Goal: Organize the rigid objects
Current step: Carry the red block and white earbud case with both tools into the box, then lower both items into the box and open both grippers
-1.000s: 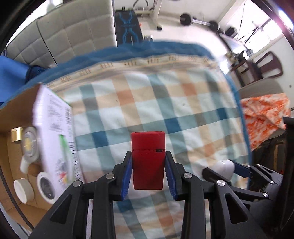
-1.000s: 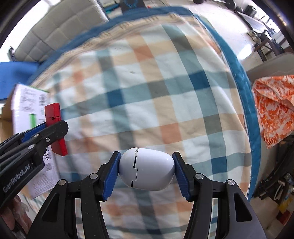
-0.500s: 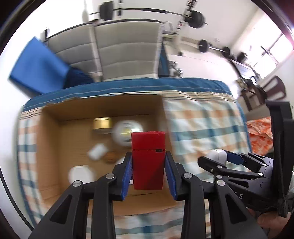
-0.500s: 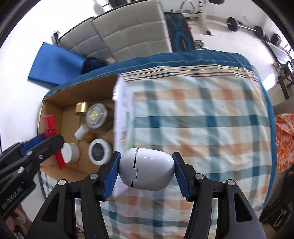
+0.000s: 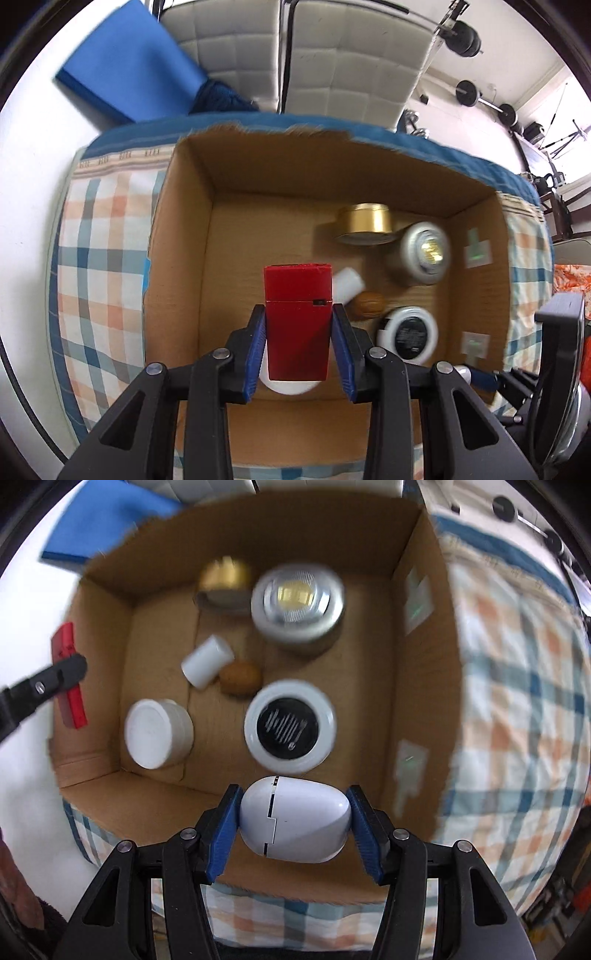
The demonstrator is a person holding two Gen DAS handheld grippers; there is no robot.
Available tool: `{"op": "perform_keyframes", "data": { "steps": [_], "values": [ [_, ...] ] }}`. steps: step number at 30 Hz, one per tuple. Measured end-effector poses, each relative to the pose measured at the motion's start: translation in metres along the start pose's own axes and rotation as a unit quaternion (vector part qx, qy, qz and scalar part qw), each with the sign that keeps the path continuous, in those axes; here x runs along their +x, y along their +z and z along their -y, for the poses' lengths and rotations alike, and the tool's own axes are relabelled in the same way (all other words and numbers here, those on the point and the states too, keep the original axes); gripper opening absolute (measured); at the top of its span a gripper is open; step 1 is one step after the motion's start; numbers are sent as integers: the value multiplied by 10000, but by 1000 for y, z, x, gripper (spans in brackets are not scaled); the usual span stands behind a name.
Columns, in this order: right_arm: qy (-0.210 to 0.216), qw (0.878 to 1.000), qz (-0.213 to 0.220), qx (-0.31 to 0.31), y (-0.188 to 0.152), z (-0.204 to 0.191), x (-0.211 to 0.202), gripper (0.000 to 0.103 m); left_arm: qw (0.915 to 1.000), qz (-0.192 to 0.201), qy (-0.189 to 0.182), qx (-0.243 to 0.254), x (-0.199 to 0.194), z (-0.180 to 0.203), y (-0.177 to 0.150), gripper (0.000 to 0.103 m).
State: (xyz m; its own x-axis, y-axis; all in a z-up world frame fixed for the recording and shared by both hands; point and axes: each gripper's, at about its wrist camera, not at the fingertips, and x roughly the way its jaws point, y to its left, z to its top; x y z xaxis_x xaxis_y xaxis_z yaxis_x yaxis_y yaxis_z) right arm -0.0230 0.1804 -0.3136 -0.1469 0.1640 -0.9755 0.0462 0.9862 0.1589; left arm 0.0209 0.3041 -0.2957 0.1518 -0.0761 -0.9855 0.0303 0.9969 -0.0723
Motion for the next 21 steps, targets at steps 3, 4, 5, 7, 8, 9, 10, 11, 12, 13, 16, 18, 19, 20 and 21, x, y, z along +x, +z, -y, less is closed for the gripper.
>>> {"op": "perform_keyframes", "data": {
  "steps": [3,4,5,7,8,9,10,11,12,13,16,18,19,20,21],
  "values": [
    [-147,9996,-246,27,0,-8,17,60,9998,-208,13,18,20,-11,3,31],
    [-198,9993,-314,26,0,-10,22,60,9996,-275,9,21,26,-13,4,31],
    [-240,9990,-386,41,1,-11,27,60,9994,-347,11,24,33,-15,5,31],
    [-303,9982,-506,103,2,-12,35,60,9988,-497,-15,23,47,-19,7,32],
    [-339,9979,-540,117,3,-12,38,60,9983,-579,-19,9,54,-21,8,32],
    [-364,9975,-584,134,4,-12,40,60,9978,-656,-32,7,60,-22,10,32],
    [-393,9971,-625,176,6,-12,43,60,9975,-711,-49,-4,64,-23,11,32],
    [-423,9967,-659,205,7,-11,46,60,9971,-761,-77,-26,68,-24,13,32],
    [-438,9965,-674,236,7,-10,48,60,9966,-817,-86,-27,74,-25,15,32],
    [-462,9962,-692,274,8,-8,50,60,9963,-849,-84,-27,77,-26,17,32],
    [-521,9952,-749,345,9,-4,55,60,9954,-947,-104,-10,87,-25,23,32],
    [-553,9948,-775,376,9,-2,58,60,9947,-1029,-83,-8,95,-25,29,31],
    [-571,9944,-792,412,9,-1,59,60,9944,-1050,-76,-15,98,-26,30,32],
    [-574,9941,-810,431,10,2,61,60,9940,-1091,-50,-18,101,-26,32,32],
    [-571,9939,-827,454,9,5,63,60,9935,-1135,-31,-17,105,-26,34,32]
  ]
}}
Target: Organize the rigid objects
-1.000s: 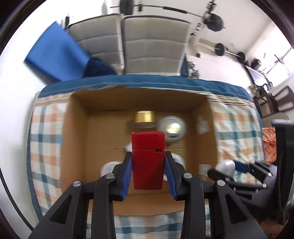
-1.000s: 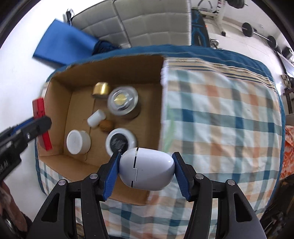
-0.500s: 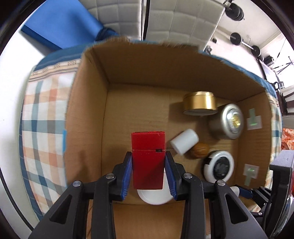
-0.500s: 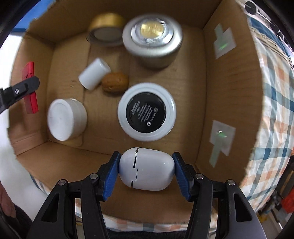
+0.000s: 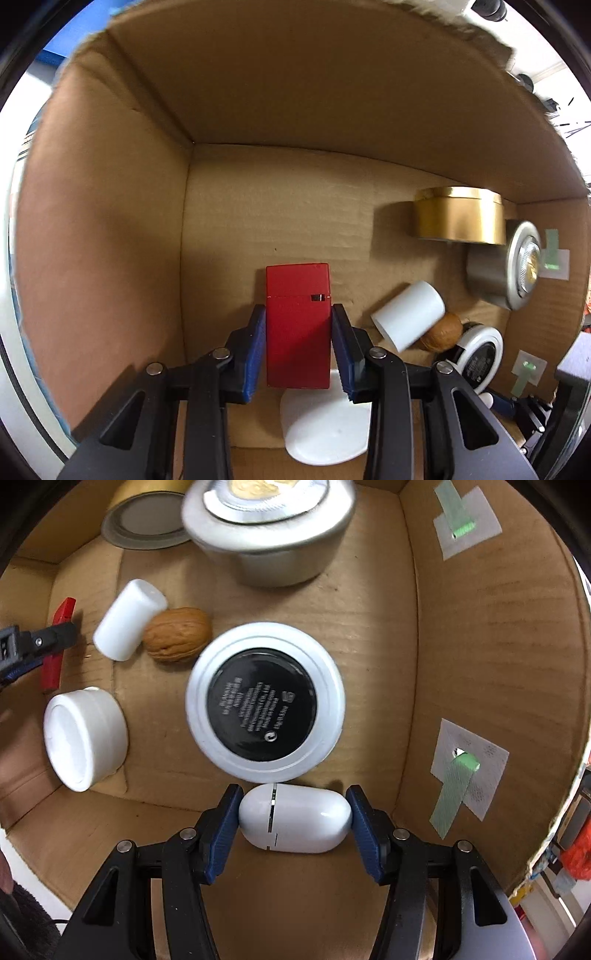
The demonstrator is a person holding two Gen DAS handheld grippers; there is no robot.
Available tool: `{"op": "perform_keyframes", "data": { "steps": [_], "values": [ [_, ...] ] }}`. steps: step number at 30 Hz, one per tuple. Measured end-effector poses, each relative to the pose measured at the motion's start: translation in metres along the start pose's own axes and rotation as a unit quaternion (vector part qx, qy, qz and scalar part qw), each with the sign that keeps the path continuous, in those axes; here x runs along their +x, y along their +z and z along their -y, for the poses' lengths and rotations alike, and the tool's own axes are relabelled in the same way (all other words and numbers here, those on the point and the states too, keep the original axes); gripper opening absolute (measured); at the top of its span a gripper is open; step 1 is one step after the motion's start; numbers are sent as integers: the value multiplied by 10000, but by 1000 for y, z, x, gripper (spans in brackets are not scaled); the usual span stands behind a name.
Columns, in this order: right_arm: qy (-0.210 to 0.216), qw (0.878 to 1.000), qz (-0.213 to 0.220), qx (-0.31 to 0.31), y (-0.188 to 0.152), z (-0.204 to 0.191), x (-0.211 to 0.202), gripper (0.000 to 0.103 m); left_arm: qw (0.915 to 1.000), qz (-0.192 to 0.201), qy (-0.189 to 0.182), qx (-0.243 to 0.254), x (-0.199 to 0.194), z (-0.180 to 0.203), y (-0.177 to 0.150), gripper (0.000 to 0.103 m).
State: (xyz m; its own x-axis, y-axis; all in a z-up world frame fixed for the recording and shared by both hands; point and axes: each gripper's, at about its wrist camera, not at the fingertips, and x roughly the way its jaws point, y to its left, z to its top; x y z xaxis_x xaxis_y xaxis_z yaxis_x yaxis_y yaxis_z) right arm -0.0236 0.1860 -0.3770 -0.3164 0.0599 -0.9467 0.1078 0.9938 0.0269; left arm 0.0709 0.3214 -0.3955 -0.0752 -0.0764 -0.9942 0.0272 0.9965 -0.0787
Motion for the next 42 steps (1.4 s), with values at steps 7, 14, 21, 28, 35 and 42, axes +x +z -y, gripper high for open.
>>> {"op": "perform_keyframes", "data": {
  "steps": [7,14,21,28,35,42],
  "values": [
    [25,9999,-100,90,6,11,7,60,9999,-70,75,38,2,2,6,32],
    [217,9993,-226,198,15,16,5,64,9997,-80,179,-135,-6,3,5,39],
    [310,9995,28,98,20,19,-26,71,9996,213,161,-70,-36,16,-16,68],
    [373,9985,390,57,19,14,-64,76,9978,634,137,-96,-76,29,-45,85],
    [323,9961,816,-62,6,20,-102,94,9954,937,128,-150,-110,26,-65,103],
    [380,9911,1264,-182,-14,24,-108,103,9911,1301,274,-69,-137,32,-85,103]
  ]
}}
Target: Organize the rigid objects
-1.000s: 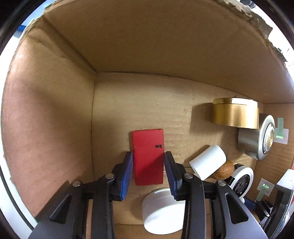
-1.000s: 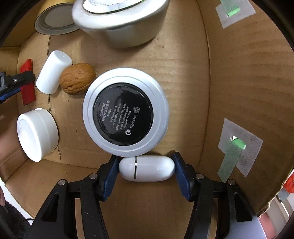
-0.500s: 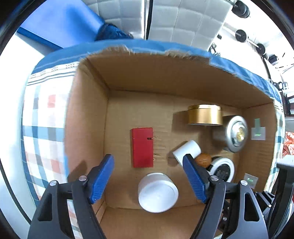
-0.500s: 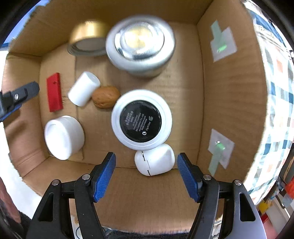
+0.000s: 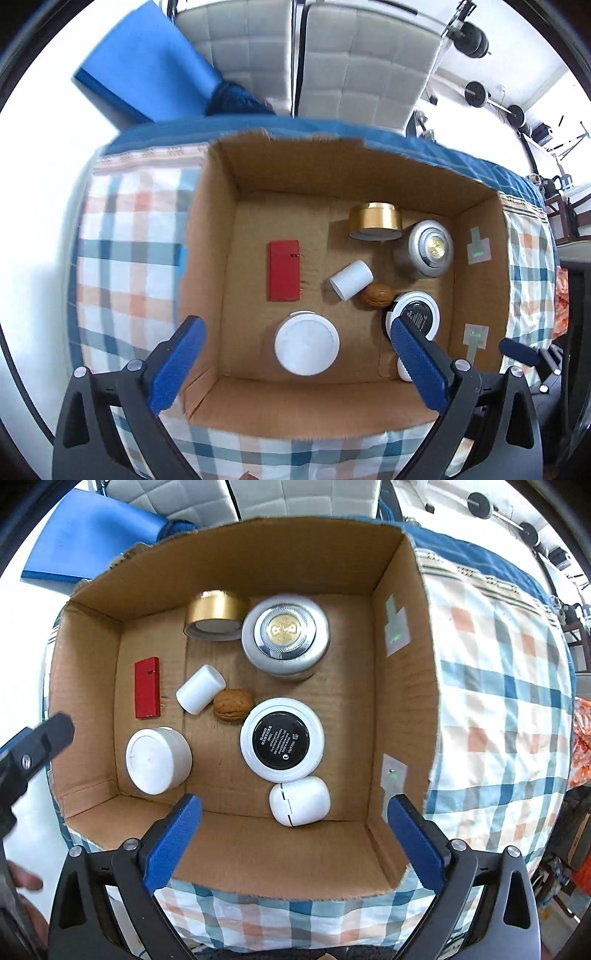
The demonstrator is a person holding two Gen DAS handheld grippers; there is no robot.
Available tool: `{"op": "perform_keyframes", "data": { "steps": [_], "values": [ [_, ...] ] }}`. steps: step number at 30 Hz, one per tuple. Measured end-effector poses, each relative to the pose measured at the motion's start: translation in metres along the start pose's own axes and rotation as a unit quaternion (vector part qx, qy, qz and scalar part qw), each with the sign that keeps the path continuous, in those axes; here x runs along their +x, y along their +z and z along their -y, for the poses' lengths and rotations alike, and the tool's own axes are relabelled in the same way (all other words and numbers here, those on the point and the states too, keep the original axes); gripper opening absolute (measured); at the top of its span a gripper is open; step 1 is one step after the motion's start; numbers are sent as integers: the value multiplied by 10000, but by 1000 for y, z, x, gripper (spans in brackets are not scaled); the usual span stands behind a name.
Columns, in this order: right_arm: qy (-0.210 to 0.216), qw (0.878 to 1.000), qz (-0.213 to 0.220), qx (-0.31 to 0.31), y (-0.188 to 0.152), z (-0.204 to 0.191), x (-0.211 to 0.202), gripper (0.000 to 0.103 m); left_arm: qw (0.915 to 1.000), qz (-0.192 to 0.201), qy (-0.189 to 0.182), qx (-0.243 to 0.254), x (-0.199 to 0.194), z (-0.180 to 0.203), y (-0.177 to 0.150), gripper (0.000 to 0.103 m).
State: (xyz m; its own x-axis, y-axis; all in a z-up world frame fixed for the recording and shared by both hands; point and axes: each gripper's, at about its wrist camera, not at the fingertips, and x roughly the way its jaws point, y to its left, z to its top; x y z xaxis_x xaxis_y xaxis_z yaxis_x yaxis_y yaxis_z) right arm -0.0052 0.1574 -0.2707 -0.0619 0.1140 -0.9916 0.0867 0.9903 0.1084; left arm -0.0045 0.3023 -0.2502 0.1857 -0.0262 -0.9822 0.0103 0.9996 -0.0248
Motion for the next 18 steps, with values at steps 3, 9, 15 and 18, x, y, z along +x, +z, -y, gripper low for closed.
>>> {"op": "perform_keyframes", "data": {
  "steps": [3,9,15,18],
  "values": [
    [-27,9995,292,-78,-16,-3,-20,103,9996,273,28,63,-28,7,-15,103],
    [58,9955,937,-124,-54,8,-81,103,9958,907,125,95,-97,17,-42,103],
    [236,9871,1580,-130,-100,22,-162,103,9920,1232,122,247,-157,29,-66,103],
    [212,9817,1884,-173,-123,27,-202,103,9909,1306,47,314,-180,35,-79,103]
  ]
}}
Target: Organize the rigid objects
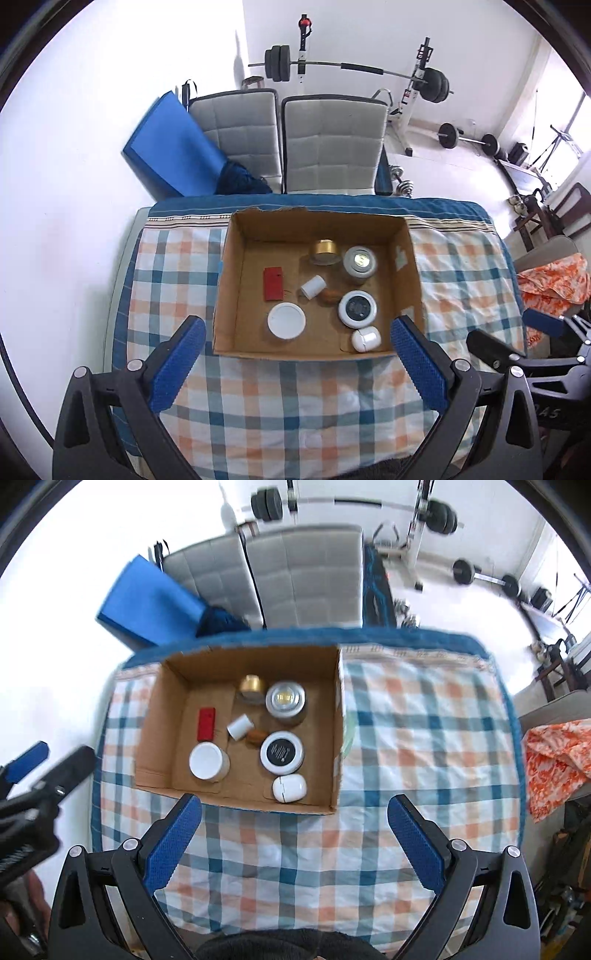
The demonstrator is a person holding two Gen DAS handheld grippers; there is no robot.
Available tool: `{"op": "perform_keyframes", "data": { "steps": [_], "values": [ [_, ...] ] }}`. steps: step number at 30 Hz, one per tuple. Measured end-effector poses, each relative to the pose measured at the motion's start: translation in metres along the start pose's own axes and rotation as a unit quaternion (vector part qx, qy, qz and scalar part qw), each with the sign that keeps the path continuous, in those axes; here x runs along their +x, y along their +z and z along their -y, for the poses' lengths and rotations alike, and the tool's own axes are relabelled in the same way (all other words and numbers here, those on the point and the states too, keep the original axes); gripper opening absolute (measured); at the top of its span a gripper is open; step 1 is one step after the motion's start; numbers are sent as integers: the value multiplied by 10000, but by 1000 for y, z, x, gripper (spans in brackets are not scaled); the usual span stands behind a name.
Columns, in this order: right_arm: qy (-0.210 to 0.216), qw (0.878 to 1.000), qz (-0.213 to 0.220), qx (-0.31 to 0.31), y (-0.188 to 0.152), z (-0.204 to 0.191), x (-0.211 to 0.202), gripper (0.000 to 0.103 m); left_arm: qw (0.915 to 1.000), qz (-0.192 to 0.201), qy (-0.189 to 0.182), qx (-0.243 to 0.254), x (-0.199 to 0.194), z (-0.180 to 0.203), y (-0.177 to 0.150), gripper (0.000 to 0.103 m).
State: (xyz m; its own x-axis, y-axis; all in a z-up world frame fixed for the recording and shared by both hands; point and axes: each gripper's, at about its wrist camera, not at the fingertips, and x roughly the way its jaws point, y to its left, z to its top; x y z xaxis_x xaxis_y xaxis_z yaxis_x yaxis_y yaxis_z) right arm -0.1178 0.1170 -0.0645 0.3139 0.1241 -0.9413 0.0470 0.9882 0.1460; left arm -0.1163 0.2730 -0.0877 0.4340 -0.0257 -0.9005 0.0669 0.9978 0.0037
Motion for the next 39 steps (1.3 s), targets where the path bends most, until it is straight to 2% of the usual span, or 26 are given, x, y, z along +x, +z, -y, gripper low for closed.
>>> {"op": "perform_keyframes", "data": {
  "steps": [6,13,18,39],
  "values": [
    [16,9995,311,3,-18,7,-58,103,9998,149,-123,-42,-41,7,-11,103],
    [-4,9987,501,-15,-39,10,-97,103,9992,332,-199,-47,-73,14,-25,103],
    [-52,9986,531,-40,-47,10,-106,103,9990,335,-268,-95,-83,17,-34,103],
    [-291,9967,763,-14,-52,14,-117,103,9988,413,-86,-236,-88,7,-45,103]
  ]
}}
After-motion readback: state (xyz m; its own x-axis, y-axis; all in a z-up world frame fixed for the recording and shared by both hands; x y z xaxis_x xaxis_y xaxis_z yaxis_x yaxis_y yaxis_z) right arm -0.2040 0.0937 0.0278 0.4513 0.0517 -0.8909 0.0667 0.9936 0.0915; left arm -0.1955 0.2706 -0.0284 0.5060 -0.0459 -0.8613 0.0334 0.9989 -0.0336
